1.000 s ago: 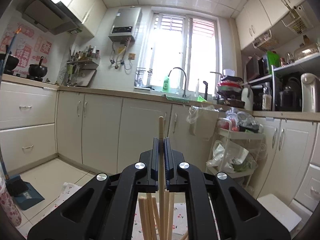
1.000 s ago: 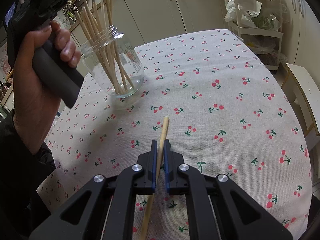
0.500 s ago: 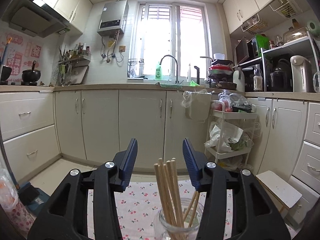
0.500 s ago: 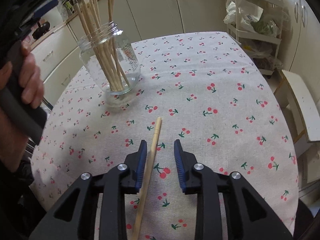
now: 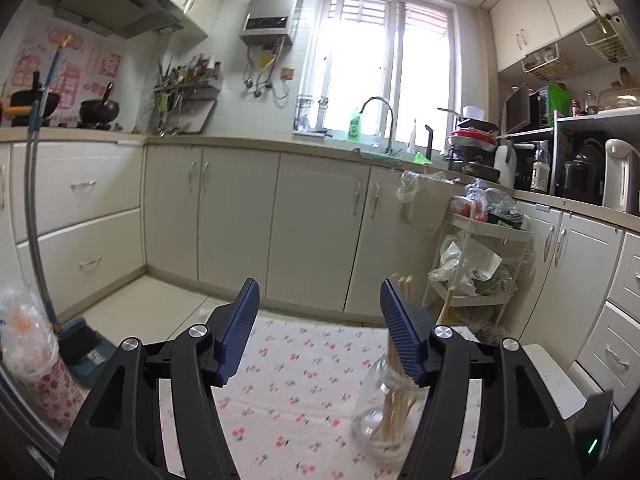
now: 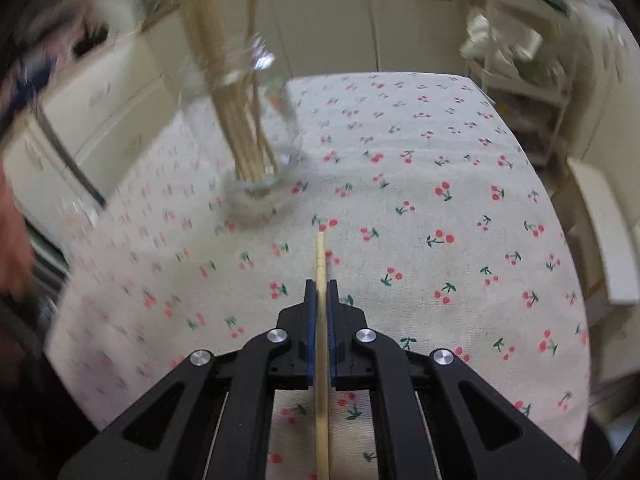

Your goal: Organize utensils

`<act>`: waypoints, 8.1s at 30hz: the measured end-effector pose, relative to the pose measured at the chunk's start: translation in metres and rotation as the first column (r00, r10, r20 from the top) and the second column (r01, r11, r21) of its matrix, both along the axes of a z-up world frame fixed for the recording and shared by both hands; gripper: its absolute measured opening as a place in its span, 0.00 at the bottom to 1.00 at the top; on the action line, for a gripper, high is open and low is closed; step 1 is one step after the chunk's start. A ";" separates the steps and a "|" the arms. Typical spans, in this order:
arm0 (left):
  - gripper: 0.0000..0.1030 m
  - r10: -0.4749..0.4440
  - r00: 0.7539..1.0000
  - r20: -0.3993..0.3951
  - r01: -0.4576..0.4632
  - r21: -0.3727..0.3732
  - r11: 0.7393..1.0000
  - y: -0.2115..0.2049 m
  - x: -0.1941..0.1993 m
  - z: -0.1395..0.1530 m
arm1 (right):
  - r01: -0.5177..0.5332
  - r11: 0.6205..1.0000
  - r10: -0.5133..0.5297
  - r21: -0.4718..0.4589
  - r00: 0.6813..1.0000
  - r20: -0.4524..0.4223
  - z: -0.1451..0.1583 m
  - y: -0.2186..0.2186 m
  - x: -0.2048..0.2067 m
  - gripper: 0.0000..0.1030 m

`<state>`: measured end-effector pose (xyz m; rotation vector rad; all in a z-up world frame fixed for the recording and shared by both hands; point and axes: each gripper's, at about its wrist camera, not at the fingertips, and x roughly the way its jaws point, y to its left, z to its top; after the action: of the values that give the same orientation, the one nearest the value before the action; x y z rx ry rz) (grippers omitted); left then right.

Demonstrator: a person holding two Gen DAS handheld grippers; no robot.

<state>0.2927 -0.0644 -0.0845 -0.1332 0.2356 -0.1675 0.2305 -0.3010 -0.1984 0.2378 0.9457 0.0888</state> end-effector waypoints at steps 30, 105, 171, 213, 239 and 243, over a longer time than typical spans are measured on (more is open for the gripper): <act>0.61 0.012 0.959 -0.282 -0.076 -0.216 0.974 0.067 0.001 -0.075 | 0.344 0.888 -0.455 0.304 0.562 0.691 0.126 0.013 0.119 0.06; 0.89 0.032 0.931 -0.365 -0.003 0.079 0.997 0.024 -0.070 0.019 | 0.196 0.974 -0.175 -0.112 0.969 0.174 0.109 0.042 -0.081 0.93; 0.93 0.085 0.932 -0.354 -0.047 0.115 0.992 0.088 -0.320 0.113 | 0.146 0.989 -0.135 -0.026 0.956 0.261 0.214 0.110 -0.299 0.93; 0.93 0.088 0.930 -0.356 -0.048 0.119 0.992 0.092 -0.322 0.108 | 0.133 0.991 -0.123 -0.023 0.960 0.250 0.209 0.119 -0.302 0.93; 0.93 0.079 0.931 -0.356 -0.044 0.105 0.993 0.099 -0.324 0.099 | 0.130 0.991 -0.121 -0.020 0.962 0.243 0.203 0.125 -0.304 0.93; 0.93 0.093 0.942 -0.323 -0.051 0.136 0.989 0.092 -0.327 0.105 | 0.129 0.991 -0.121 -0.019 0.962 0.244 0.203 0.125 -0.305 0.93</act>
<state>-0.0347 0.0272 0.0207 -0.0433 0.5734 -0.0560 -0.0743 -0.1757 0.0045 0.2475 0.6859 -0.0154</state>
